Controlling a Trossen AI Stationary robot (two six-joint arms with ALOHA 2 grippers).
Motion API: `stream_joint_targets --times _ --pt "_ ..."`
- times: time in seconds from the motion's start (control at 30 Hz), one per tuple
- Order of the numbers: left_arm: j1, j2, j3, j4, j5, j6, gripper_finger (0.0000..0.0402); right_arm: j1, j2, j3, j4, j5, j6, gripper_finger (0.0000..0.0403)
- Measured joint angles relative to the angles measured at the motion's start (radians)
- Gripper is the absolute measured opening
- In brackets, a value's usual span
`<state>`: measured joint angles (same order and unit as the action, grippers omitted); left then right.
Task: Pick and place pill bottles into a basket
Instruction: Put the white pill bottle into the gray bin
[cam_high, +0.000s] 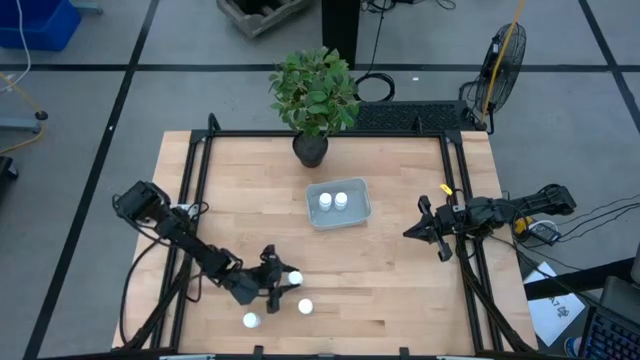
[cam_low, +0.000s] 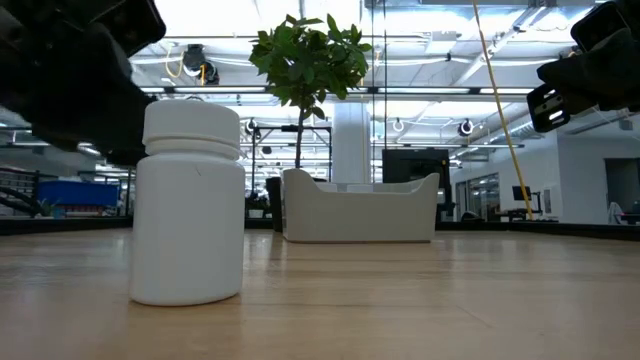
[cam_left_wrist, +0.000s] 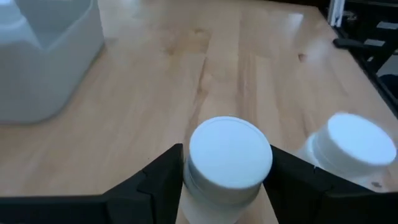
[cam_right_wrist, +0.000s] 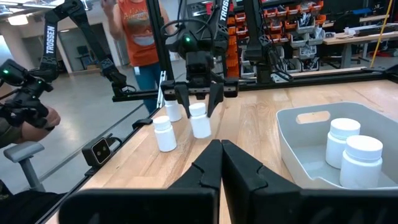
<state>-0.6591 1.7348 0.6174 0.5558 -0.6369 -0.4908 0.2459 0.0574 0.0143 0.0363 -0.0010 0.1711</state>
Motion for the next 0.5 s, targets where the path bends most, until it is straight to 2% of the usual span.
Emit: stream_joint_targets --times 0.27,0.5 --pt "0.069 -0.001 0.0 0.032 0.006 0.064 0.0174 0.0 0.0 0.001 0.0 0.0 0.0 0.0" --pt "0.128 -0.001 0.0 0.032 0.037 0.072 0.0183 0.0 0.0 0.001 0.0 0.0 0.0 0.0"
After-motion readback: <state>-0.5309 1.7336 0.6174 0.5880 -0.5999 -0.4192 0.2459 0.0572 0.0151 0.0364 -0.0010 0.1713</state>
